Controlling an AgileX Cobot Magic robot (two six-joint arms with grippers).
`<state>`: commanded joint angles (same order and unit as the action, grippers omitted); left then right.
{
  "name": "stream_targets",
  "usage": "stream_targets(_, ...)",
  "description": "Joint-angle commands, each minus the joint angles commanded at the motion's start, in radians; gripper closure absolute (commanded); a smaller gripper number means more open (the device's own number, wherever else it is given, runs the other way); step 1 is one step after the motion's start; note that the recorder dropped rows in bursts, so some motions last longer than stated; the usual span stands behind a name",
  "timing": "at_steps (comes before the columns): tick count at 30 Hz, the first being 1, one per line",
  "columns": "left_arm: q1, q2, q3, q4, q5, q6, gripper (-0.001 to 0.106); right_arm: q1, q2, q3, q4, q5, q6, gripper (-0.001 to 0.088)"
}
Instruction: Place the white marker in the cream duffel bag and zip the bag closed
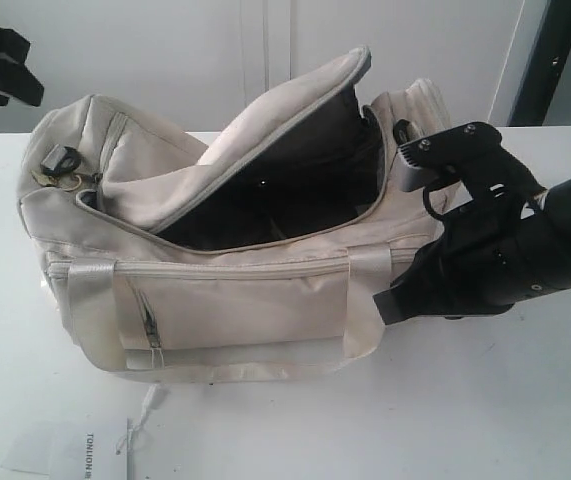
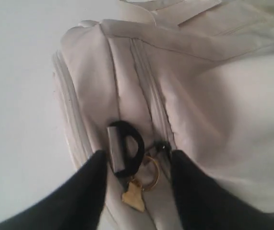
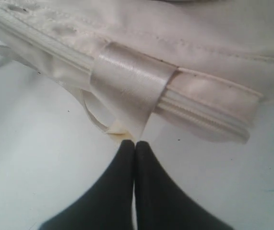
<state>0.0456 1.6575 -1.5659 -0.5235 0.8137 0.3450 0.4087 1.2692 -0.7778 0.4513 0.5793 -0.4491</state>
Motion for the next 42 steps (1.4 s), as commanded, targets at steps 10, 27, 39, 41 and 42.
stream_targets(10,0.042,0.098,-0.006,-0.093,-0.075,0.075,0.039,0.0,0.0,0.0,0.013,-0.001,-0.054,0.0868)
stream_targets(27,0.042,0.196,-0.02,-0.344,-0.063,0.357,0.104,0.071,0.029,-0.157,0.59,-0.086,-0.739,0.0868)
stream_targets(39,0.07,0.204,-0.02,-0.418,-0.012,0.368,0.104,0.206,0.384,-0.586,0.556,0.048,-0.679,0.0868)
stream_targets(41,0.085,0.204,-0.02,-0.43,-0.003,0.368,0.104,0.234,0.442,-0.651,0.503,0.046,-0.63,0.0867)
stream_targets(42,0.092,0.204,-0.02,-0.44,0.006,0.368,0.104,0.249,0.472,-0.69,0.448,0.046,-0.592,0.0865)
